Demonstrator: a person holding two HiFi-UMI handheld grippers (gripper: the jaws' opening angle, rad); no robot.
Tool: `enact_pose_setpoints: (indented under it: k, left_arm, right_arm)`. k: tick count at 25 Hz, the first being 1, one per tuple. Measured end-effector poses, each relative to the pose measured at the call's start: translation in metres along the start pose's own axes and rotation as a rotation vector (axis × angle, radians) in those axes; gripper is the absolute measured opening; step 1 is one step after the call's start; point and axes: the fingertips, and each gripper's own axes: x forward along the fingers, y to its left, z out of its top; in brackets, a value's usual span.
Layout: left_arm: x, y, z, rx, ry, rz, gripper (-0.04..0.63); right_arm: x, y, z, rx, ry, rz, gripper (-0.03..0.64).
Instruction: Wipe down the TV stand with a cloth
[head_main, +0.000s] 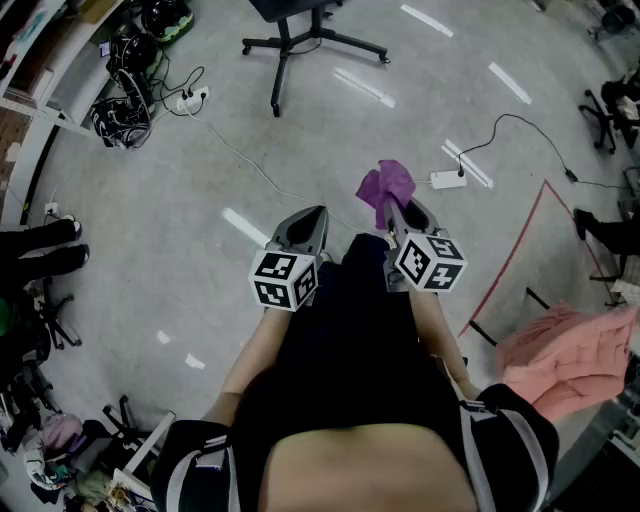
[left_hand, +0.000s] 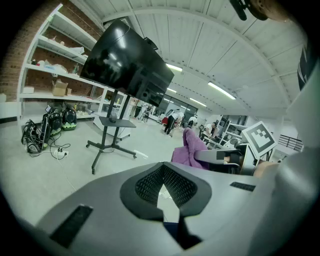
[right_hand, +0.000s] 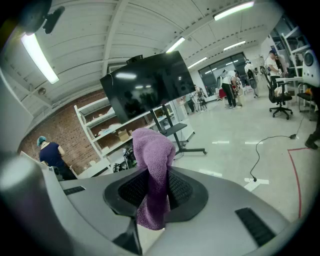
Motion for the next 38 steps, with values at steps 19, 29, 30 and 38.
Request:
enact_pose_setpoints:
  k: [19, 29, 30, 38]
  left_arm:
    - [0.001, -0.012, -0.006, -0.011, 0.017, -0.013, 0.006]
    - [0.069, 0.007, 0.048, -0.027, -0.024, 0.032, 0.006]
    - [0.077, 0.007, 0.053, -0.027, -0.028, 0.034, 0.006]
    - [0.144, 0.012, 0.078, -0.003, -0.022, 0.040, 0.006]
  right_arm:
    - [-0.012, 0.007, -0.013, 0.046, 0.003, 0.025, 0.101]
    - [0.049, -0.025, 0.066, -0.034, -0.037, 0.064, 0.101]
    - [0.055, -0.029, 0.073, -0.034, -0.038, 0.069, 0.101]
    - [0.096, -0.062, 0.102, -0.044, -0.024, 0.100, 0.101]
